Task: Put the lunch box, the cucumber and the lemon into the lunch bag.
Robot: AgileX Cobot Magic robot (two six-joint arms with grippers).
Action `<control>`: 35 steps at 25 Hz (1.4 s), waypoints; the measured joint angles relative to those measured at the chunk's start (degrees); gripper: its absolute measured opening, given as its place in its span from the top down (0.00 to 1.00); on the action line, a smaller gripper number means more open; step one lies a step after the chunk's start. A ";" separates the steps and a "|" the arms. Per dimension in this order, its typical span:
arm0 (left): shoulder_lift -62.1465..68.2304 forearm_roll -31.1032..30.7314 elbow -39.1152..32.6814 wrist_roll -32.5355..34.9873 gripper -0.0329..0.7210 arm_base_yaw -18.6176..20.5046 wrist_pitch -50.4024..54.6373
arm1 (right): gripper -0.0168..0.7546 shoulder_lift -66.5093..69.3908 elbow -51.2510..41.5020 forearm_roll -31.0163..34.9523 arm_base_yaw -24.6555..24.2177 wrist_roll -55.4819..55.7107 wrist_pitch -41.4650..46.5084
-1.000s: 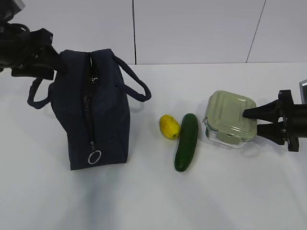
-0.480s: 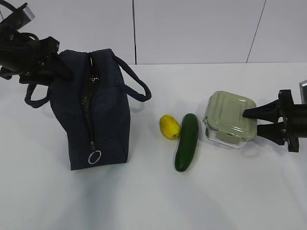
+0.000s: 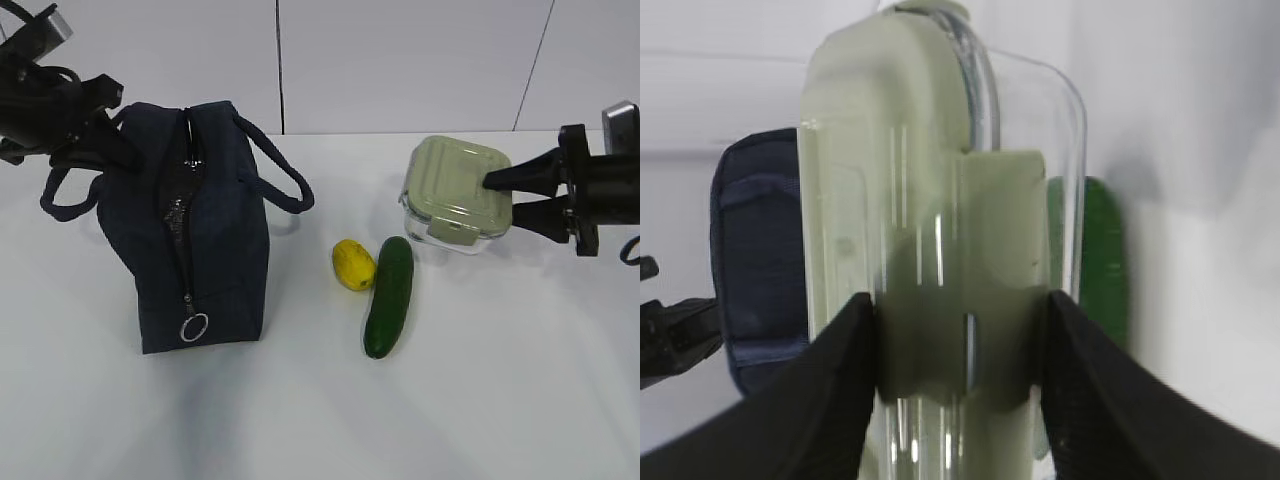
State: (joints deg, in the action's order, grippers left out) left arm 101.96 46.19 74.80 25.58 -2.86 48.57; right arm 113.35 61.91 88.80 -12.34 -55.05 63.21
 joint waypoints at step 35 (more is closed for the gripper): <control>-3.10 -8.01 3.10 -5.84 0.97 -3.70 2.95 | 0.50 3.46 24.85 -1.48 25.98 23.76 1.34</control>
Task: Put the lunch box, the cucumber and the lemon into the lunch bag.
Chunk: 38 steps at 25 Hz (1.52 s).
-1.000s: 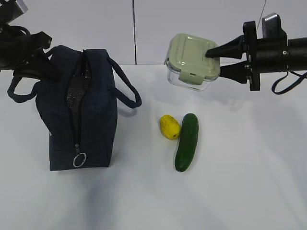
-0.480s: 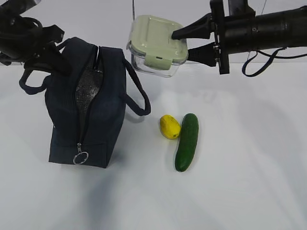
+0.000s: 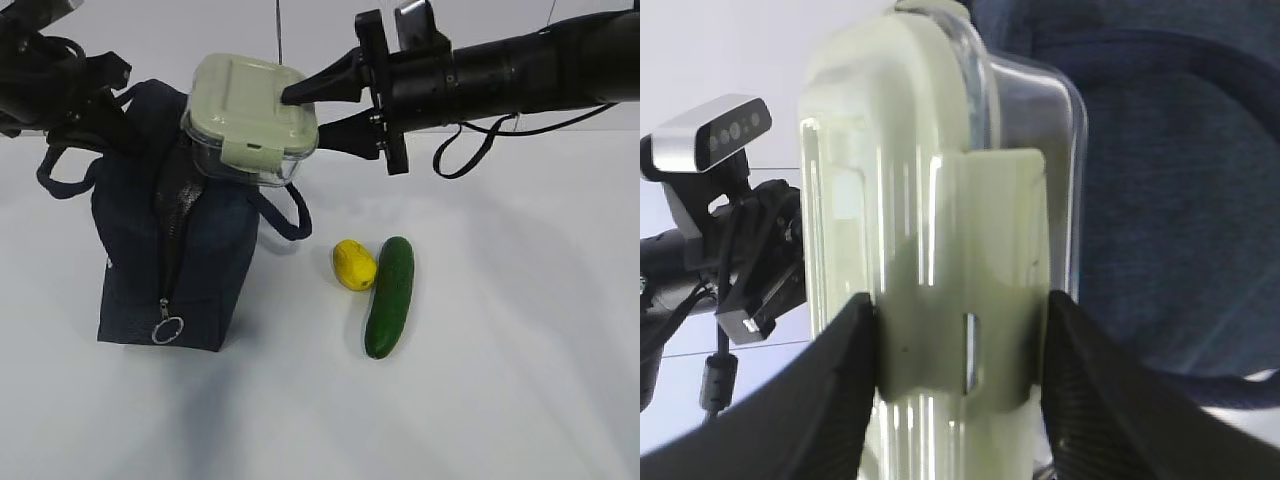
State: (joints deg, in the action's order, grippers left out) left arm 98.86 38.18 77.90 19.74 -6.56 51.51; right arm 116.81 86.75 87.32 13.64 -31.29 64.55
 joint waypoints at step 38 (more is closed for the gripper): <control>0.18 8.66 0.21 0.15 0.97 -5.58 1.10 | 0.50 5.29 4.36 -13.20 8.39 2.19 -12.02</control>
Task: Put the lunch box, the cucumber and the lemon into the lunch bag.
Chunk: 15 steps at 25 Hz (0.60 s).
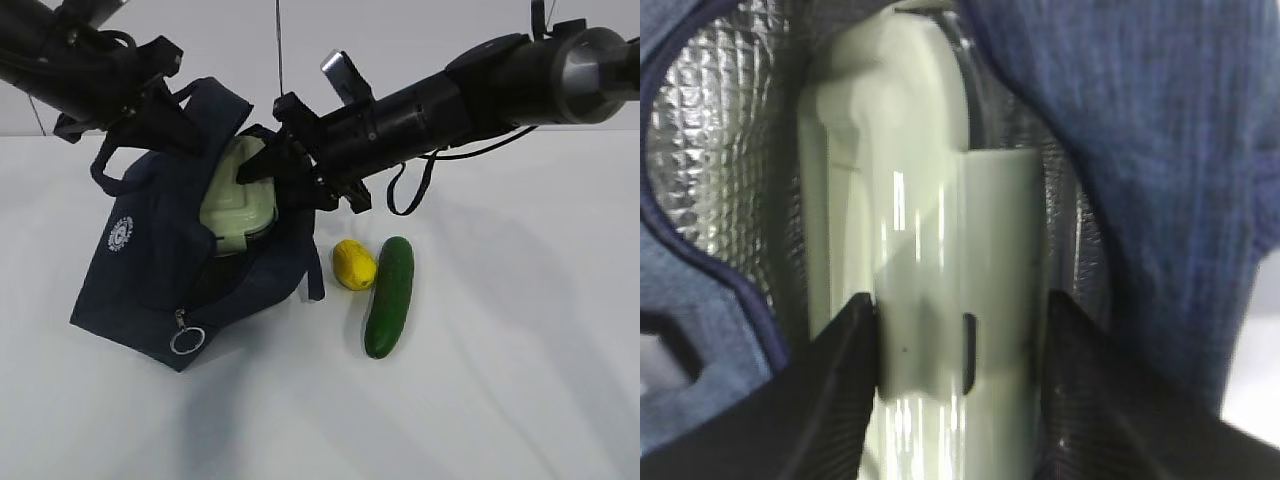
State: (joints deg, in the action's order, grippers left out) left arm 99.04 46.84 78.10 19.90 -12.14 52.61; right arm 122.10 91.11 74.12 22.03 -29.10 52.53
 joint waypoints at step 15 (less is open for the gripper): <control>0.05 1.66 0.09 0.00 0.97 0.00 1.28 | 0.50 1.82 0.00 5.21 2.22 -12.93 -6.24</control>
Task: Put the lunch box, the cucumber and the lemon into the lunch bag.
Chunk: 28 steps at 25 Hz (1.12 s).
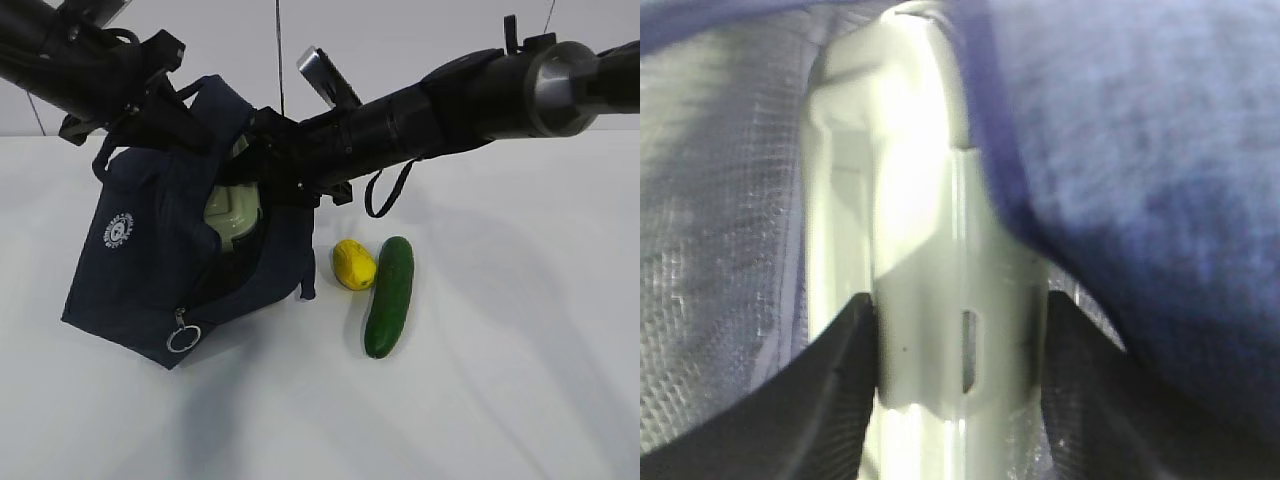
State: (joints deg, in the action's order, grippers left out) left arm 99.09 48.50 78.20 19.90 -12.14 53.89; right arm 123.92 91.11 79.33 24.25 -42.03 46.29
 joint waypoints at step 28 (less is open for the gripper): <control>1.51 -4.79 0.00 0.00 0.97 0.00 -1.17 | 0.45 4.25 0.22 6.76 0.10 -9.48 8.78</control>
State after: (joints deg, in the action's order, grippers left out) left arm 100.61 43.72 78.20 19.90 -12.14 52.72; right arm 128.17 91.33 86.09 24.35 -51.51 55.08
